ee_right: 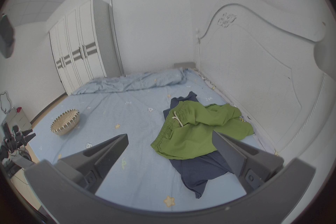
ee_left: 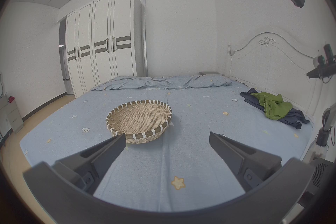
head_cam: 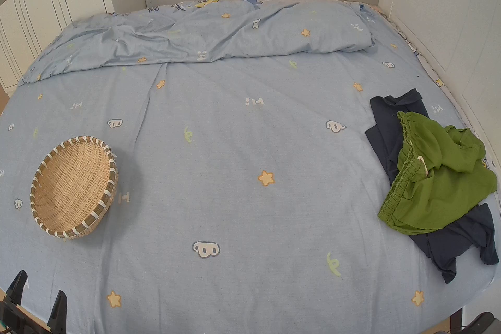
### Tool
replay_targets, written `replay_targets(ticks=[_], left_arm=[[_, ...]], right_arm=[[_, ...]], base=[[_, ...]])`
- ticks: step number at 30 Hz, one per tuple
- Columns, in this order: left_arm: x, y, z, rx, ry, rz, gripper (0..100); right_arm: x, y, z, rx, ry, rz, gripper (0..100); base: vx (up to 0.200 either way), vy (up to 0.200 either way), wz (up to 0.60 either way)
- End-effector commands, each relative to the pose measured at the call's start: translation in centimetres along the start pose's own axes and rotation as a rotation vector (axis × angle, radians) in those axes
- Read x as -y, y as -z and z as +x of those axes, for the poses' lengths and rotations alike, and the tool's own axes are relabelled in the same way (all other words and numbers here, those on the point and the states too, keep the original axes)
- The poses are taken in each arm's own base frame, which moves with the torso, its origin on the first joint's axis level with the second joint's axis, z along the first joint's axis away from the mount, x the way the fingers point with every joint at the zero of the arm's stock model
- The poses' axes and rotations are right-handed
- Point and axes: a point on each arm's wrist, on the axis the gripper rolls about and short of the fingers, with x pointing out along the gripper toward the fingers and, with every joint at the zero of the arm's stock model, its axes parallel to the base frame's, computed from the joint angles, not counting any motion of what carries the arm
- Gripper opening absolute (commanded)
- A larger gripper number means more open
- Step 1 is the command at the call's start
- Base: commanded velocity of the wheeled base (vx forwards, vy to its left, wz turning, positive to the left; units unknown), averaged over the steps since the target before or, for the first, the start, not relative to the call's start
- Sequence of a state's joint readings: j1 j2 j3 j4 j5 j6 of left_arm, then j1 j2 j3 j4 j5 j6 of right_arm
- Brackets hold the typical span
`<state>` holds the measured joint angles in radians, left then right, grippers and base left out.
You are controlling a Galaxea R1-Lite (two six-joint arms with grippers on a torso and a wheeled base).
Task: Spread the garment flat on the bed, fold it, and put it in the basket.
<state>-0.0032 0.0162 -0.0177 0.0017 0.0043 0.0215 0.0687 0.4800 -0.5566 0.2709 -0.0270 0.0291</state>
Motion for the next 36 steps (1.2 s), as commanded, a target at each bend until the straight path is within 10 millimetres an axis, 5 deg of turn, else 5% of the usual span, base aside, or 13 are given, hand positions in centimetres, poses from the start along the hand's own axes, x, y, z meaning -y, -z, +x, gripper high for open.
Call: replay_targets(ticks=[1, 4, 6, 8, 15, 25, 36], left_arm=[[0.0, 0.5, 0.0, -0.001, 0.0, 0.0, 100], [0.0, 0.5, 0.0, -0.001, 0.0, 0.0, 100], [0.0, 0.5, 0.0, -0.001, -0.002, 0.0, 100], [0.0, 0.5, 0.0, -0.001, 0.0, 0.0, 100], [0.0, 0.5, 0.0, -0.001, 0.0, 0.0, 100], [0.0, 0.5, 0.0, -0.001, 0.0, 0.0, 100], [0.0, 0.5, 0.0, -0.001, -0.002, 0.0, 100]], right_arm=[[0.3, -6.1, 15.7, -0.426, 0.082, -0.02, 100], [0.2, -6.1, 18.6, -0.478, 0.122, -0.034, 100], [-0.8, -5.4, 23.1, -0.527, 0.169, -0.083, 100], [-2.1, -4.6, 25.5, -0.53, 0.182, -0.104, 100], [-4.9, -2.3, 32.1, -0.526, 0.297, -0.161, 100], [-6.1, -2.6, 36.0, -0.481, 0.31, -0.087, 100], [-5.8, -3.0, 36.4, -0.459, 0.408, -0.094, 100]], base=[[0.0, 0.0, 0.0], [0.0, 0.0, 0.0], [0.0, 0.0, 0.0], [0.0, 0.0, 0.0], [0.0, 0.0, 0.0], [0.0, 0.0, 0.0], [0.0, 0.0, 0.0]])
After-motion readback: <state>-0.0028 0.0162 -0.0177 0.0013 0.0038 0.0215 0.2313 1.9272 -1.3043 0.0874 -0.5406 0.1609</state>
